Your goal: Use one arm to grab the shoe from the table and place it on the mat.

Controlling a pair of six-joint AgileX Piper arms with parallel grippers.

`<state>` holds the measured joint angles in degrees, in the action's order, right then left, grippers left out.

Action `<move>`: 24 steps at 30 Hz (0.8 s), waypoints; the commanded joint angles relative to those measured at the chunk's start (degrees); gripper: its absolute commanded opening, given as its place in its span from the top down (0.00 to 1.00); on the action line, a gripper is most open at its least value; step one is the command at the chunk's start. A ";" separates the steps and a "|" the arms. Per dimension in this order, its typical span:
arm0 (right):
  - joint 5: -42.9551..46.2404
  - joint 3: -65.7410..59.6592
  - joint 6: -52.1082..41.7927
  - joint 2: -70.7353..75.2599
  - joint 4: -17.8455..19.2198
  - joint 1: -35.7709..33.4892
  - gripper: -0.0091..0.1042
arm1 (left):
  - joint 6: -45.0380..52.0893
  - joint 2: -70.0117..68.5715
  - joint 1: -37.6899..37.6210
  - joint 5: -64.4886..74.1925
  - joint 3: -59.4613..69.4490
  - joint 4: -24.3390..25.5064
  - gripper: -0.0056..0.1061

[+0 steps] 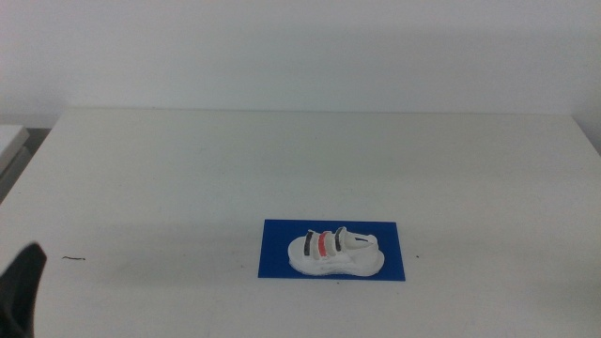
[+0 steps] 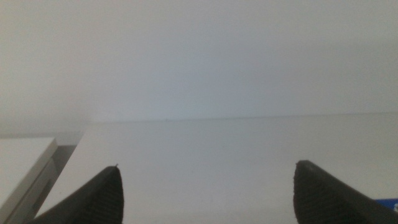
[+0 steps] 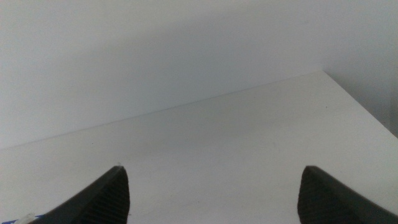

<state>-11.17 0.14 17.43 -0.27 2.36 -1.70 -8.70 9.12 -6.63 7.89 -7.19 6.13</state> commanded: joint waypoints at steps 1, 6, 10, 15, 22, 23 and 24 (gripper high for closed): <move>0.47 -0.14 -0.20 0.27 0.42 -0.10 0.22 | -0.14 -3.43 0.45 -2.30 2.92 -0.47 0.11; 0.47 -0.14 -0.20 0.27 0.42 -0.10 0.22 | -0.36 -9.12 0.45 -2.74 7.19 -0.60 0.11; 0.47 -0.14 -0.20 0.27 0.42 -0.10 0.22 | -0.36 -9.12 0.49 0.03 7.19 -0.74 0.11; 0.47 -0.14 -0.20 0.27 0.42 -0.10 0.22 | -0.26 -9.12 0.49 -1.75 7.19 -1.03 0.11; 0.47 -0.14 -0.20 0.27 0.42 -0.10 0.22 | -0.36 -9.12 0.49 -4.20 7.19 -1.03 0.11; 0.47 -0.14 -0.20 0.27 0.42 -0.10 0.22 | -0.36 -9.12 0.49 -4.20 7.19 -1.03 0.11; 0.47 -0.14 -0.20 0.27 0.42 -0.10 0.22 | -0.19 -9.12 0.49 -4.52 7.19 -1.03 0.11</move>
<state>-11.17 0.14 17.43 -0.27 2.36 -1.70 -8.71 0.22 -6.31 4.54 0.02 5.54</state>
